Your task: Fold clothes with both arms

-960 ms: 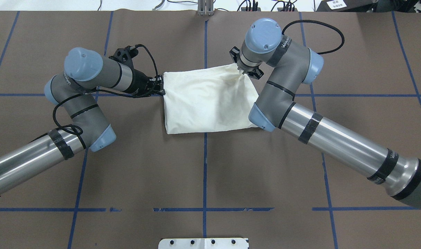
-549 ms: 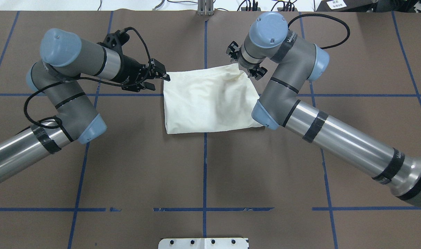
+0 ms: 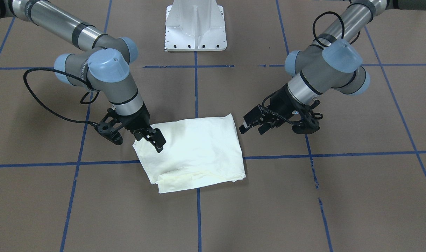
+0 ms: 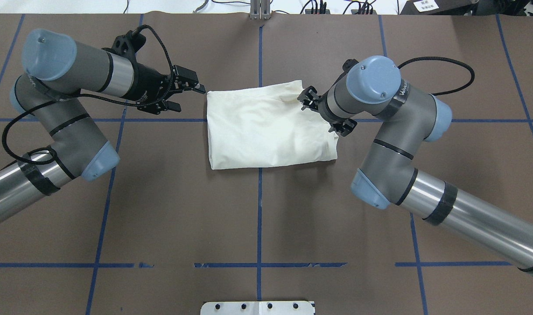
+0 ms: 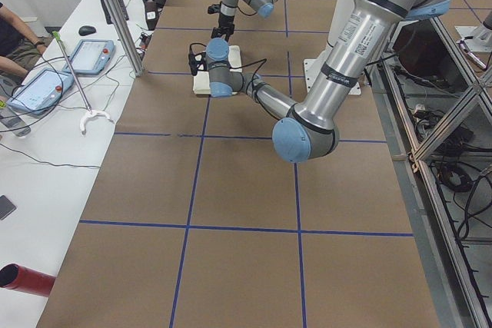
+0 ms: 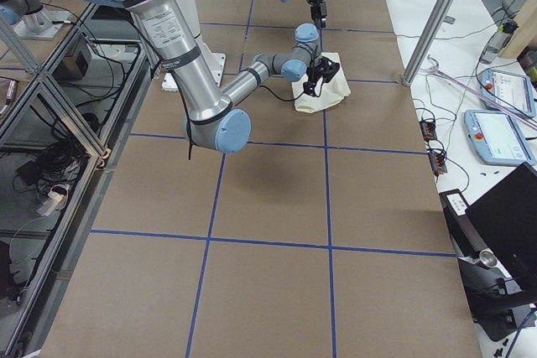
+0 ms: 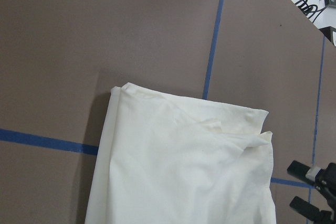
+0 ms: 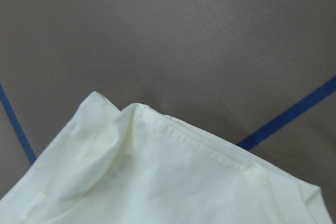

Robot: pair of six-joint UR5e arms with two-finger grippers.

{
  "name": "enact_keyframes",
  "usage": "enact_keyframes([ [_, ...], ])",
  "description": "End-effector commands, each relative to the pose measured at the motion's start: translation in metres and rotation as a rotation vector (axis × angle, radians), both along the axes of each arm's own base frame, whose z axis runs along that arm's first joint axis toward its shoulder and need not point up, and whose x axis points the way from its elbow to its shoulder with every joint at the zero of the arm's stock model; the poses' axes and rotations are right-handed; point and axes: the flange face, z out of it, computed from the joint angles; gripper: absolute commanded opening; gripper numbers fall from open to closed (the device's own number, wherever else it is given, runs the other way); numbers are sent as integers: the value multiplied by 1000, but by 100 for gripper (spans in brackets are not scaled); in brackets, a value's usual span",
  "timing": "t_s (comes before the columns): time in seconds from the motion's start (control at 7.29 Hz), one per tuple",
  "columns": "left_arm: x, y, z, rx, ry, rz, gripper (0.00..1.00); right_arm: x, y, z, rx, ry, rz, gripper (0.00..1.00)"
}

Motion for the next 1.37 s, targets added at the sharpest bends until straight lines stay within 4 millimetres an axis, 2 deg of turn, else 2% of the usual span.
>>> enact_keyframes([
  [0.0,-36,-6,31,34,-45,-53,100,38,18,22,38,10,-49,100],
  [0.14,-51,6,53,151,-106,-48,100,72,14,46,87,47,-94,100],
  [0.27,-76,9,91,313,-223,-45,100,112,5,77,153,91,-179,100],
  [0.41,-115,6,131,449,-343,-39,100,146,6,114,252,158,-299,100],
  [0.55,-158,14,176,581,-462,10,100,189,2,156,333,232,-397,100],
  [0.69,-198,22,213,689,-562,65,100,252,-4,195,399,287,-469,100],
  [0.82,-232,23,232,675,-576,101,100,315,-3,225,415,270,-517,100],
  [0.96,-274,23,241,667,-551,138,100,374,4,250,440,270,-558,100],
  [1.1,-334,37,263,671,-554,132,100,422,11,271,464,294,-596,100],
  [1.23,-360,38,271,643,-590,137,100,442,13,282,465,306,-664,100],
])
